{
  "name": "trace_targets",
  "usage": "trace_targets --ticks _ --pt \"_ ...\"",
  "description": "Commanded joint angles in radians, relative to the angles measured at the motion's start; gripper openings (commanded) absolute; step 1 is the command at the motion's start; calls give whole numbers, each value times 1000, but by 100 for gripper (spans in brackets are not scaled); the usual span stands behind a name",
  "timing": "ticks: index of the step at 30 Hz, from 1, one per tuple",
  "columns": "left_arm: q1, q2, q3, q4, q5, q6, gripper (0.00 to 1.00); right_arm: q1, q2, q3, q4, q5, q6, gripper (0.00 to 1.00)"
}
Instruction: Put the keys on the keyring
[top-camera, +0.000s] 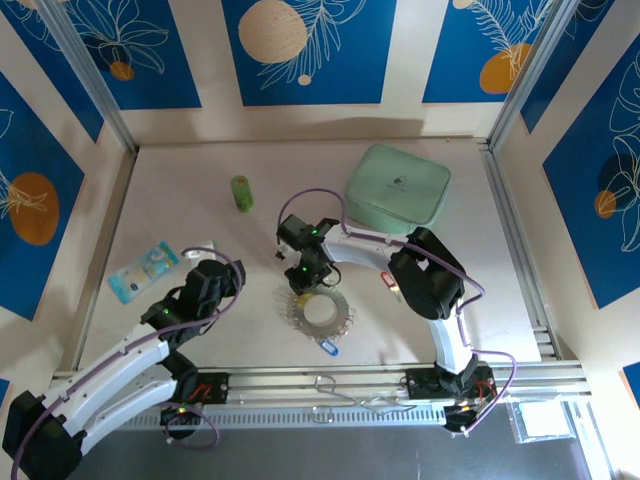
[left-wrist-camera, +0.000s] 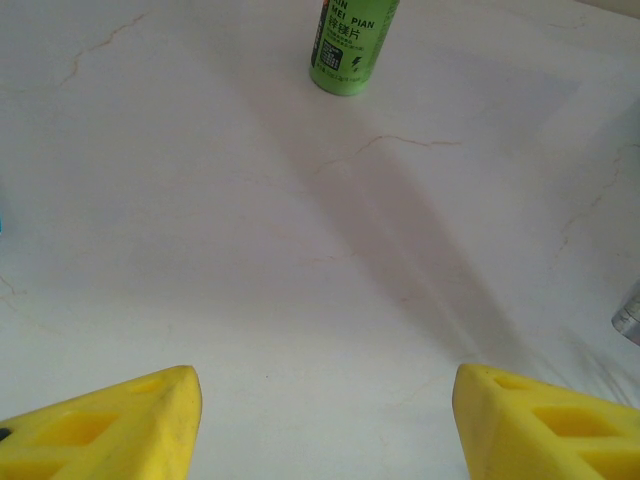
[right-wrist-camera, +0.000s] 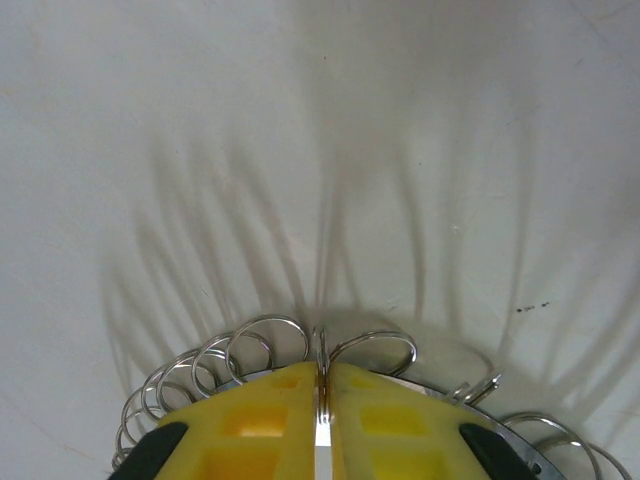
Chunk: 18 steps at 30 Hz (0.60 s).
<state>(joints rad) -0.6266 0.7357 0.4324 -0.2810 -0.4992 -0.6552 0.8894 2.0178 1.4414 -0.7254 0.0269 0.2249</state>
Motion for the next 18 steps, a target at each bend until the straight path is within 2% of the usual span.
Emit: trace_targets --ticks 1,10,18 --pt "-4 -4 -5 -21 -6 -3 67 12 -24 27 -37 5 -6 11" --pt "-3 -5 -6 -21 -6 -4 67 22 -7 46 -52 20 -16 7" --pt "-4 -7 -6 -22 -6 -5 67 30 21 70 -71 33 -24 8"
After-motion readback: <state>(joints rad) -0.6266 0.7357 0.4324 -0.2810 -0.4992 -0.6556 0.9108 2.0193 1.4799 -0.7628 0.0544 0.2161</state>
